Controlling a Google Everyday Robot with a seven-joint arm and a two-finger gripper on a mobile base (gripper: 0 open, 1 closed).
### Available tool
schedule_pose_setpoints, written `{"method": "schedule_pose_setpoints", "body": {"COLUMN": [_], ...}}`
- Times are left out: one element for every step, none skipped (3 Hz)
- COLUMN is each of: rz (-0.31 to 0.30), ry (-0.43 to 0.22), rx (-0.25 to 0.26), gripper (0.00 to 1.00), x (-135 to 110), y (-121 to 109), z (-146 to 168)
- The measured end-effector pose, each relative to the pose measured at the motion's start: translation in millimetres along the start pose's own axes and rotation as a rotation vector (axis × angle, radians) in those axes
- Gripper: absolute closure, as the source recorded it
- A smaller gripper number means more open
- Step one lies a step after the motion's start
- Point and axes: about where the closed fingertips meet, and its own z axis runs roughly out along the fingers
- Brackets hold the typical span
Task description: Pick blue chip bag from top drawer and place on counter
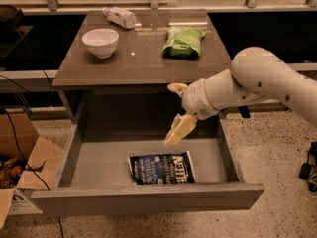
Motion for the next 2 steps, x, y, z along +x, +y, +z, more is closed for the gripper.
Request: {"method": "schedule_pose_setpoints", "body": {"rz": [0.026, 0.064], "ry": [0.035, 0.071], "rx": [-0.037, -0.099], "gripper": [0.00, 0.00], "x": [8, 21], "y": [1, 12], "z": [13, 38]}}
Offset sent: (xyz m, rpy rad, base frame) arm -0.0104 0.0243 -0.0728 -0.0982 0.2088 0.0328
